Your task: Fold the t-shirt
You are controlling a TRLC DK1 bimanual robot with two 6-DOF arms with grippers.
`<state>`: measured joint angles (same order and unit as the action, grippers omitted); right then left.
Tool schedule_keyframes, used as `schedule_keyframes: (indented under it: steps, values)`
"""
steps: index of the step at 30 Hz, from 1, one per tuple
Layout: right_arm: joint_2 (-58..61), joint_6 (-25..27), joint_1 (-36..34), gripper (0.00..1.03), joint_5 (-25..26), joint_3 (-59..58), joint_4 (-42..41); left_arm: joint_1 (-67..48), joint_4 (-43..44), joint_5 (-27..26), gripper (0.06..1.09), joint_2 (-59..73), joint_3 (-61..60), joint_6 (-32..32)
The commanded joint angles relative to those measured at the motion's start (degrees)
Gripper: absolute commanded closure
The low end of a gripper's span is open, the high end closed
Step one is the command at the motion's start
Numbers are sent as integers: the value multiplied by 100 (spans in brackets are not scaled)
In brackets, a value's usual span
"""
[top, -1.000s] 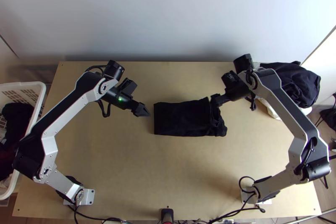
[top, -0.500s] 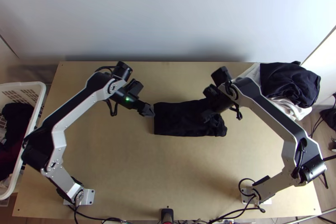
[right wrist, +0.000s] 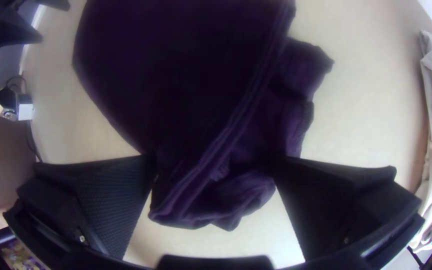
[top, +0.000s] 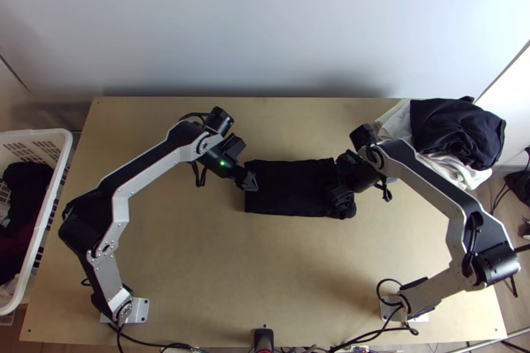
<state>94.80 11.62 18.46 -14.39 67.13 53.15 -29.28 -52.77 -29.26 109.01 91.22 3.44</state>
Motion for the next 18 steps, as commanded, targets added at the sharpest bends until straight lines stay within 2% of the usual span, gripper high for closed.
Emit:
schedule_keyframes:
  steps: [1,5,8,16,18]
  values:
    - [-542,130,-106,3,24,142,-67,-78,74,78,11,59,-96,-19]
    - [-1008,262,26,3,95,661,-67,-25,65,87,11,-187,-192,-10]
    - [-1245,561,439,3,481,793,-67,54,13,95,11,-477,-271,-10]
    - [-1456,877,2162,3,1061,274,-67,563,-312,87,11,-1585,-579,-28]
    - [-1412,1009,2628,3,1237,28,-278,730,-409,87,11,-1884,-693,-37]
